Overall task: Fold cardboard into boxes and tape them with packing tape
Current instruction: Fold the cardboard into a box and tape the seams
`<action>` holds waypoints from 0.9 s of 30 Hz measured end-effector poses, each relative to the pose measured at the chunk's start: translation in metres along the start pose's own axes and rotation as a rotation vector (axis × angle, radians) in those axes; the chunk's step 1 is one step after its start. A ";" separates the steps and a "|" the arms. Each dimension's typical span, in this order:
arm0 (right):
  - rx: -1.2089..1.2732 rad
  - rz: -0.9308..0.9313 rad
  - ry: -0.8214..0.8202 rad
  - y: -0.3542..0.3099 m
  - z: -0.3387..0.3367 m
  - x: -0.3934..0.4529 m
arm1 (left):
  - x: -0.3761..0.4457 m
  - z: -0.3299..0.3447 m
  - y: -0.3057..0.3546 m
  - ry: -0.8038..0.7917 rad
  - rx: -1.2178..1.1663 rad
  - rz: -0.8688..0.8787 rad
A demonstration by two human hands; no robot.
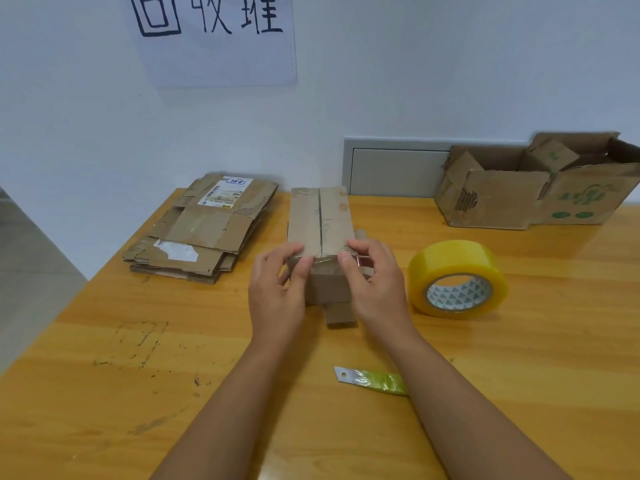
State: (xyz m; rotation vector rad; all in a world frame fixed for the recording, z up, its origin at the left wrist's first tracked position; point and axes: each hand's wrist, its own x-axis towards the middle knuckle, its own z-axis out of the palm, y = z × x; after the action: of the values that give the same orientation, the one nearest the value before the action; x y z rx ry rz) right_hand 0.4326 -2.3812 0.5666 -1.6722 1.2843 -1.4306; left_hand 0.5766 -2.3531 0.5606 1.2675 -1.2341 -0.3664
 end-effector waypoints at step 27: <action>-0.058 -0.138 -0.118 0.020 -0.013 0.003 | 0.004 -0.015 -0.006 -0.131 -0.141 -0.112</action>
State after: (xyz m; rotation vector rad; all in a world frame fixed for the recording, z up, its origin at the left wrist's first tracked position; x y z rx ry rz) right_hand 0.4140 -2.3887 0.5536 -1.8869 1.1758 -1.3615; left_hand 0.5931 -2.3510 0.5602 1.2092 -1.2274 -0.6155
